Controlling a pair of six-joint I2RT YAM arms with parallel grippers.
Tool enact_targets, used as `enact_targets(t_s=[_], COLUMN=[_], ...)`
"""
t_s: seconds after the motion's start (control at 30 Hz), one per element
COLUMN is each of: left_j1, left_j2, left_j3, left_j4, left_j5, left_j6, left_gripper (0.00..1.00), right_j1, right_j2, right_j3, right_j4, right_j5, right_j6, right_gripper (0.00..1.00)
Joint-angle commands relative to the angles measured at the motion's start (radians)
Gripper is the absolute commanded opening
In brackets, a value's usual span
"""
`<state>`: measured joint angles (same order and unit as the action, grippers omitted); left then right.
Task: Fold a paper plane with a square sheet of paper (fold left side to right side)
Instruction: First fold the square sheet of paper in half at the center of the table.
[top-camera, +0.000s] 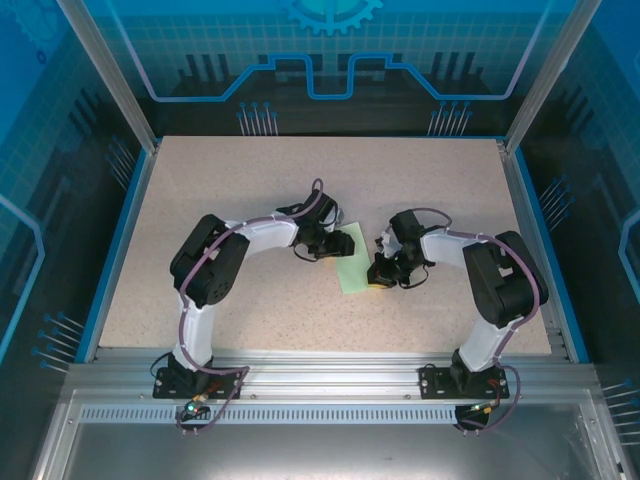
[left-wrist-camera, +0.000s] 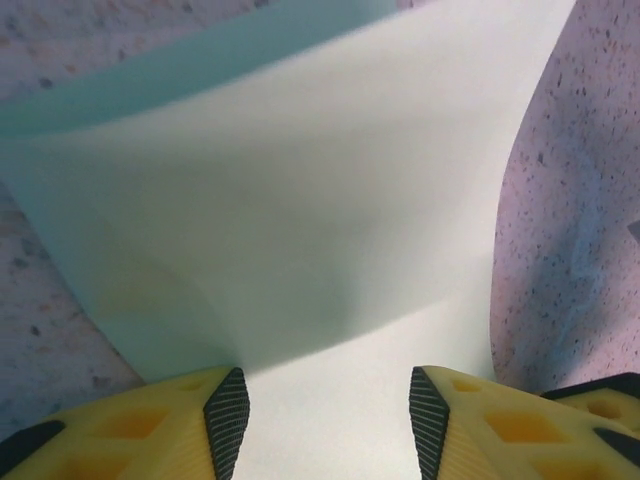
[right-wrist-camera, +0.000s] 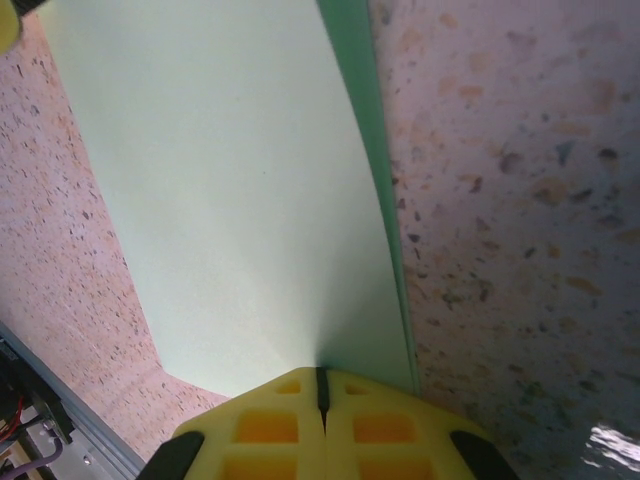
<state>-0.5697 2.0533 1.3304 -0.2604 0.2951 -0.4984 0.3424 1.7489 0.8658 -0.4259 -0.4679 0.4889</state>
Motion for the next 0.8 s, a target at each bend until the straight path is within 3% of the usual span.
enact_targets(t_s=[0.0, 0.77], left_j1=[0.064, 0.123], left_j2=[0.055, 0.135], left_j3=[0.041, 0.185], left_j4=[-0.028, -0.033], left_j5=[-0.119, -0.067], left_j6=[0.001, -0.014], left_gripper=[0.53, 0.56], right_j1=[0.002, 0.005], right_j2=[0.067, 0.078], right_j3=[-0.042, -0.038], right_j4=[-0.088, -0.09], right_j5=[0.19, 0.178], right_j6=[-0.011, -0.015], right_gripper=[0.05, 0.05])
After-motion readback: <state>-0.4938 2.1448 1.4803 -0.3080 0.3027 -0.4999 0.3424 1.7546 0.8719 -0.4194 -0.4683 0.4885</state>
